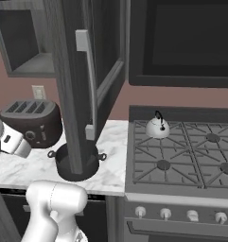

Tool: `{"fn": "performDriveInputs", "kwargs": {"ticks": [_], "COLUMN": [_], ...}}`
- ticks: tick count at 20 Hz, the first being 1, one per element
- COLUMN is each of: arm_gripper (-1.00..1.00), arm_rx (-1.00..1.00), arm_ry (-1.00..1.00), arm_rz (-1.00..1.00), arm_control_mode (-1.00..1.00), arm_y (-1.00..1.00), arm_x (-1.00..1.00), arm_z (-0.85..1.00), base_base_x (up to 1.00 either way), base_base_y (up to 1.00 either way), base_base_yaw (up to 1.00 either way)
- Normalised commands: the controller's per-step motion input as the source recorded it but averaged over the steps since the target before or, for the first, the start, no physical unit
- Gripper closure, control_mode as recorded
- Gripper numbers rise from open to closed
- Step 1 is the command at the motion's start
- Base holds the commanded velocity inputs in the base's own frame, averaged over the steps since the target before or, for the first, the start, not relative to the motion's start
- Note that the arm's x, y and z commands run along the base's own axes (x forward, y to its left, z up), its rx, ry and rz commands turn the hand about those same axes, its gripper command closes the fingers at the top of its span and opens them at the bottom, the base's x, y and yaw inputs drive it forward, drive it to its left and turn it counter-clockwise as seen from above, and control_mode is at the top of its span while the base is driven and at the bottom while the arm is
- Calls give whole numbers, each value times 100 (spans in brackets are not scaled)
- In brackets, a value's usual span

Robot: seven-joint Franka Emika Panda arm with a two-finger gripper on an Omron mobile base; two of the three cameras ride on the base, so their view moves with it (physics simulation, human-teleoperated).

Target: Pick the kettle from the cabinet and place it on a stove burner. Then pick the pot from the counter and place it on another stove burner. Finally, turn both burners on.

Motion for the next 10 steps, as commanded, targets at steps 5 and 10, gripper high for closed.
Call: {"fn": "performDriveInputs", "kwargs": {"ticks": [5, 10], "arm_gripper": [-100, -100], "arm_rx": [-1, -1], "arm_ry": [5, 4], "arm_rz": [0, 0], "arm_control_mode": [-100, -100], "arm_y": [10, 2], "arm_x": [38, 53], "arm_z": [-5, -3], "base_base_x": [26, 0], "base_base_y": [8, 0], "base_base_yaw": [0, 0]}}
